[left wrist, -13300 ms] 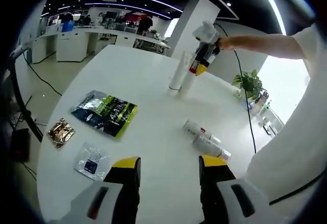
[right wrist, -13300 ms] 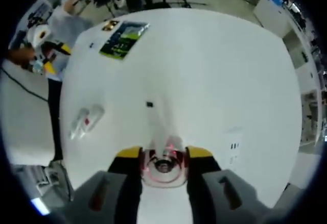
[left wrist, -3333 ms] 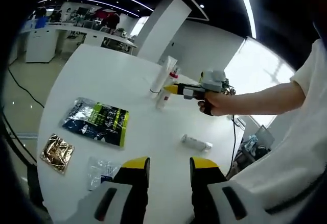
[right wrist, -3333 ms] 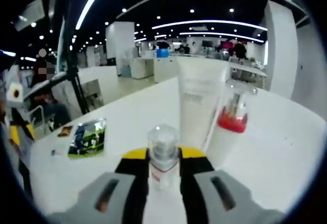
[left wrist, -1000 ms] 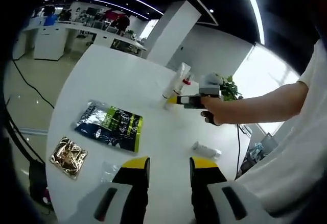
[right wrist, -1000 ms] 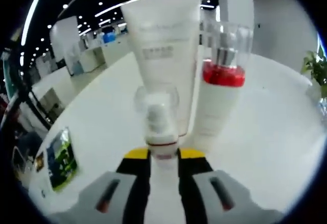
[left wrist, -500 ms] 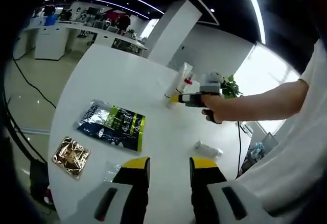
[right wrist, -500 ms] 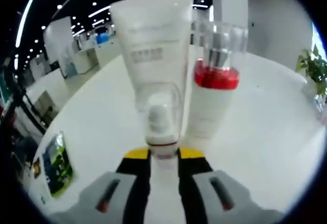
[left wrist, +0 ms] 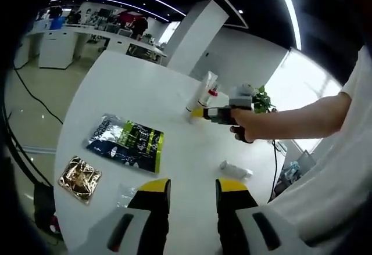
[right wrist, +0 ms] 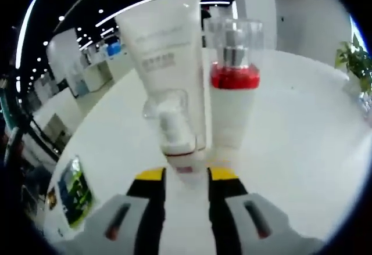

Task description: Arrange the skincare products in the storage area until every visible bottle or jar stands upright without overlapping.

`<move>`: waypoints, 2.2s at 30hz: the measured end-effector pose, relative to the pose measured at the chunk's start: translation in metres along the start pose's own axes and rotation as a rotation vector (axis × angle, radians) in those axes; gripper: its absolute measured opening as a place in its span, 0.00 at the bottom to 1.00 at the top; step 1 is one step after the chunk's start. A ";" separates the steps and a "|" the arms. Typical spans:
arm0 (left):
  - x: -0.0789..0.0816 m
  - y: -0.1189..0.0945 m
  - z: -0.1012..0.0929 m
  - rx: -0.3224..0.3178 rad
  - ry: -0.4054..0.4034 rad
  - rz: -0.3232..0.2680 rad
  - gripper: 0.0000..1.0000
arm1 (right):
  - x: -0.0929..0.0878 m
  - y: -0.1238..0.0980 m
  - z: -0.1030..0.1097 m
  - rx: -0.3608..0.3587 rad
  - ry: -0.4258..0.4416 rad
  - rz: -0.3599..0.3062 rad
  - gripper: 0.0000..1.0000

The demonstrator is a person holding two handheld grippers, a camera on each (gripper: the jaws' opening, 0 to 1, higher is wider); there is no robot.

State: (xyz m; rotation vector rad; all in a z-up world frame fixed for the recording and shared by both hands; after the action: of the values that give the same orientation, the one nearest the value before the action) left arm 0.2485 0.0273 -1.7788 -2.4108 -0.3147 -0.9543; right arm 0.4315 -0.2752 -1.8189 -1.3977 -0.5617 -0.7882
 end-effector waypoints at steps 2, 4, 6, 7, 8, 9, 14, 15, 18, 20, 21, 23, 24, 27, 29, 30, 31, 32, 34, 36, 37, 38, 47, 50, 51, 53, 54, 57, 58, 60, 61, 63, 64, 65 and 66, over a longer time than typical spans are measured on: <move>0.000 0.001 -0.001 -0.004 0.002 -0.001 0.31 | 0.000 -0.013 0.001 0.032 0.019 -0.043 0.23; 0.001 0.002 -0.004 -0.009 0.005 -0.007 0.31 | -0.004 -0.028 0.000 0.074 0.052 -0.065 0.23; 0.001 0.004 -0.007 -0.014 0.013 -0.003 0.31 | -0.008 -0.038 -0.006 0.081 0.046 -0.081 0.22; 0.000 0.005 -0.008 -0.016 0.017 -0.001 0.31 | -0.010 -0.046 -0.009 0.118 0.100 -0.100 0.22; -0.001 0.005 -0.009 -0.020 0.021 0.001 0.31 | -0.012 -0.052 -0.013 0.131 0.132 -0.102 0.22; -0.002 0.007 -0.011 -0.026 0.023 0.004 0.31 | -0.014 -0.060 -0.018 0.155 0.135 -0.112 0.22; -0.007 0.012 -0.022 -0.049 0.036 0.022 0.31 | -0.026 -0.093 -0.033 0.183 0.064 -0.130 0.24; -0.009 0.013 -0.024 -0.054 0.040 0.027 0.31 | -0.031 -0.101 -0.035 0.194 0.038 -0.133 0.24; -0.014 0.016 -0.029 -0.064 0.040 0.038 0.31 | -0.046 -0.118 -0.046 0.184 -0.056 -0.118 0.18; -0.017 0.019 -0.032 -0.071 0.040 0.044 0.31 | -0.057 -0.129 -0.050 0.206 -0.056 -0.103 0.19; -0.020 0.023 -0.034 -0.079 0.035 0.053 0.31 | -0.062 -0.132 -0.051 0.215 -0.061 -0.091 0.20; -0.023 0.027 -0.037 -0.091 0.033 0.065 0.31 | -0.076 -0.140 -0.055 0.238 -0.111 -0.055 0.22; -0.024 0.030 -0.040 -0.100 0.036 0.076 0.31 | -0.081 -0.144 -0.056 0.249 -0.123 -0.042 0.24; -0.025 0.037 -0.044 -0.115 0.043 0.090 0.31 | -0.095 -0.151 -0.058 0.277 -0.154 0.001 0.27; -0.025 0.042 -0.046 -0.123 0.043 0.093 0.31 | -0.106 -0.155 -0.059 0.306 -0.198 0.038 0.28; -0.024 0.044 -0.046 -0.125 0.043 0.093 0.31 | -0.109 -0.155 -0.057 0.328 -0.206 0.054 0.29; -0.024 0.045 -0.046 -0.126 0.043 0.093 0.31 | -0.112 -0.156 -0.056 0.340 -0.219 0.067 0.29; -0.024 0.046 -0.046 -0.126 0.042 0.092 0.31 | -0.115 -0.155 -0.055 0.349 -0.227 0.076 0.30; -0.023 0.047 -0.047 -0.127 0.042 0.087 0.31 | -0.120 -0.154 -0.052 0.361 -0.249 0.094 0.30; -0.022 0.048 -0.048 -0.124 0.039 0.077 0.31 | -0.124 -0.152 -0.049 0.365 -0.277 0.122 0.30; -0.022 0.048 -0.048 -0.122 0.037 0.072 0.31 | -0.126 -0.149 -0.047 0.379 -0.290 0.129 0.30; -0.023 0.047 -0.048 -0.119 0.034 0.069 0.31 | -0.127 -0.148 -0.045 0.388 -0.305 0.136 0.30; -0.030 0.033 -0.044 -0.077 0.010 0.038 0.31 | -0.141 -0.136 -0.037 0.386 -0.447 0.220 0.27; -0.033 0.030 -0.043 -0.068 -0.009 0.026 0.31 | -0.145 -0.134 -0.040 0.361 -0.574 0.235 0.21; -0.035 0.029 -0.042 -0.064 -0.010 0.027 0.31 | -0.147 -0.134 -0.041 0.359 -0.633 0.240 0.20; -0.036 0.027 -0.043 -0.060 -0.010 0.028 0.31 | -0.147 -0.136 -0.039 0.369 -0.652 0.231 0.20; -0.036 0.027 -0.042 -0.060 -0.010 0.028 0.31 | -0.146 -0.137 -0.040 0.366 -0.681 0.228 0.20; -0.036 0.025 -0.043 -0.056 -0.016 0.019 0.31 | -0.146 -0.136 -0.038 0.375 -0.735 0.231 0.19; -0.036 0.026 -0.043 -0.057 -0.021 0.016 0.30 | -0.146 -0.137 -0.037 0.385 -0.768 0.229 0.19; -0.036 0.026 -0.044 -0.062 -0.028 0.011 0.31 | -0.144 -0.138 -0.034 0.396 -0.816 0.209 0.18; -0.036 0.027 -0.045 -0.071 -0.039 0.004 0.31 | -0.141 -0.141 -0.030 0.407 -0.834 0.190 0.18; -0.032 0.029 -0.049 -0.108 -0.103 -0.045 0.32 | -0.138 -0.144 -0.027 0.423 -0.830 0.175 0.18; -0.030 0.029 -0.050 -0.121 -0.127 -0.068 0.33 | -0.135 -0.147 -0.021 0.461 -0.820 0.147 0.18; -0.027 0.031 -0.051 -0.136 -0.165 -0.088 0.34 | -0.132 -0.150 -0.017 0.476 -0.843 0.126 0.18; -0.027 0.032 -0.051 -0.137 -0.165 -0.083 0.35 | -0.131 -0.152 -0.014 0.494 -0.863 0.108 0.18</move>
State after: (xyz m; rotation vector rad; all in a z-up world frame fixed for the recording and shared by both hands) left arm 0.2122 -0.0275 -1.7786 -2.6271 -0.4246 -0.8374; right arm 0.2304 -0.2685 -1.8216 -1.2373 -1.2347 0.0975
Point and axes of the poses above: the point that each gripper's makers call its tool centre point, and the gripper's own axes: y roughly forward along the fingers, z roughly to its left, x roughly out of its top, the point moved 7 cm from there along -y, roughly backward along the fingers, and after that the axes turned 8 degrees about -x, right-handed, at the moved point
